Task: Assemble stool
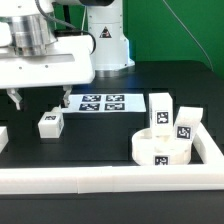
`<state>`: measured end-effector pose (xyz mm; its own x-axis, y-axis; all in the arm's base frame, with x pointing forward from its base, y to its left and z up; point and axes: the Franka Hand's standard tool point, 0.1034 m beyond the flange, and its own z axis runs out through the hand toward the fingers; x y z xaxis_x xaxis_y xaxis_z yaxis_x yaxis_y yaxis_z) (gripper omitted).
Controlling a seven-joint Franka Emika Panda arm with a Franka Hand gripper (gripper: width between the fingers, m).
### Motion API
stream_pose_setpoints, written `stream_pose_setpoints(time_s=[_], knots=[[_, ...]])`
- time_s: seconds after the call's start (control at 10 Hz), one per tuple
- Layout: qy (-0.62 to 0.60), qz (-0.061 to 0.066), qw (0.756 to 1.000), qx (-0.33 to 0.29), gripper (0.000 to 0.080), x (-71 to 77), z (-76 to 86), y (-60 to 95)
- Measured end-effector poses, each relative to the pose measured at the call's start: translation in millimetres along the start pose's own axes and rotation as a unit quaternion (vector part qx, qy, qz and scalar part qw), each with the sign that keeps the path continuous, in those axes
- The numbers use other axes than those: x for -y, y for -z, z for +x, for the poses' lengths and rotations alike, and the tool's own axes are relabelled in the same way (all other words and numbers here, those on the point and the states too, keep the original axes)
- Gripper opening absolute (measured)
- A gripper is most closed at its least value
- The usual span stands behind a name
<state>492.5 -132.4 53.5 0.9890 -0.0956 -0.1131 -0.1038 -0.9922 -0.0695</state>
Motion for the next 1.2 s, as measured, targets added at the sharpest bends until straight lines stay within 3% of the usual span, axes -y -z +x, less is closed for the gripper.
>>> stream_pose_setpoints(time_s=[0.1,0.5,1.1,1.2], knots=[[-0.006,-0.006,0.999,0.034,0.0649,-3.7,6.0,-3.0],[-0.015,0.021,0.987,0.16,0.0649,2.8,5.6,-6.1],[-0.043,0.027,0.973,0.224,0.0649,-9.2,6.1,-13.8],[-0.046,0.034,0.965,0.254,0.0649,-7.1,-2.2,-14.0]])
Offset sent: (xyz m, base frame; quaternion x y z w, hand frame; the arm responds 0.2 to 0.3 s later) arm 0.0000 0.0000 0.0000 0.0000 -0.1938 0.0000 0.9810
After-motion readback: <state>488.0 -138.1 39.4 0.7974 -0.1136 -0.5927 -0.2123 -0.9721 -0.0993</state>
